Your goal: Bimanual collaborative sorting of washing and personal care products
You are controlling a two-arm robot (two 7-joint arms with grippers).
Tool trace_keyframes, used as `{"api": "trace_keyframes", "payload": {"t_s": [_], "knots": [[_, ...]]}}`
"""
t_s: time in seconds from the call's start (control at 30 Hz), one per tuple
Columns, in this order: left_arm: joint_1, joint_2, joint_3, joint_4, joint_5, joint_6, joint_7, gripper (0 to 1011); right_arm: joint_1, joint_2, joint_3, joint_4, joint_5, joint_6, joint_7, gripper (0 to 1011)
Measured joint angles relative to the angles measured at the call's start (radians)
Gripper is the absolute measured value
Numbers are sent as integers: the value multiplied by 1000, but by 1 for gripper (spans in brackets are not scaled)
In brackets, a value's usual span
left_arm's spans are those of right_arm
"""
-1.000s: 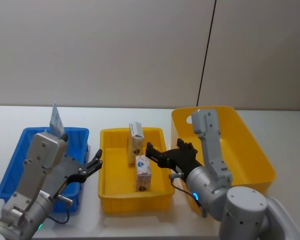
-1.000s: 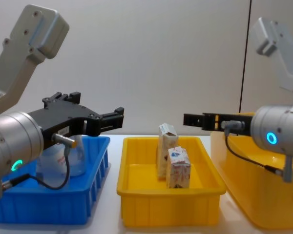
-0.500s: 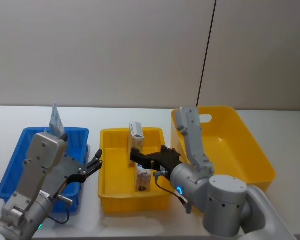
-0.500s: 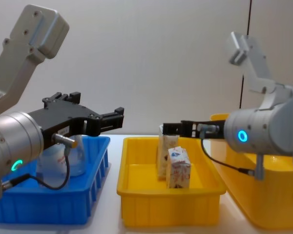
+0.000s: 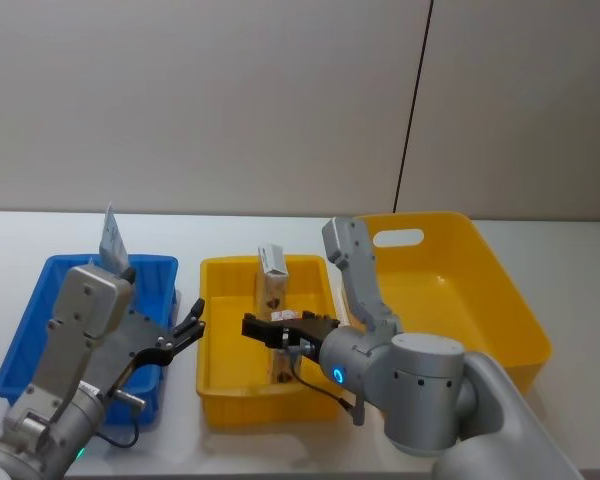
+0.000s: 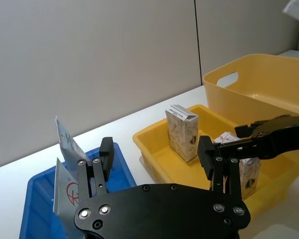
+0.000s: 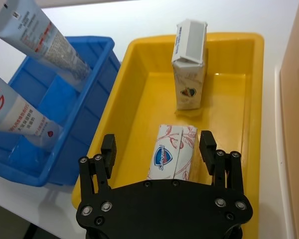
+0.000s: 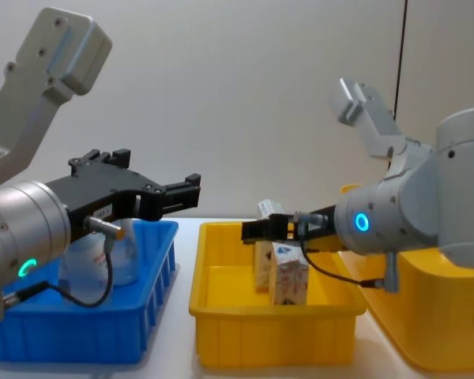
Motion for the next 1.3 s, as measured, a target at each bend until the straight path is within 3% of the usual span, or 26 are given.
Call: {"api": "trace_keyframes", "payload": {"t_s": [0.2,0.37,0.93,1.3], "knots": [[0,0,0,0,0,0,0,1001,21,-15,7,33,2,44,-7,992],[0,0,0,0,0,0,0,1001,35,-25,14,59,5,78,-12,904],[0,0,0,0,0,0,0,1001,66,-42,32,104,1,150,-32,375],[0,0,0,0,0,0,0,1001,68,-39,36,77,-18,151,-38,368]]}}
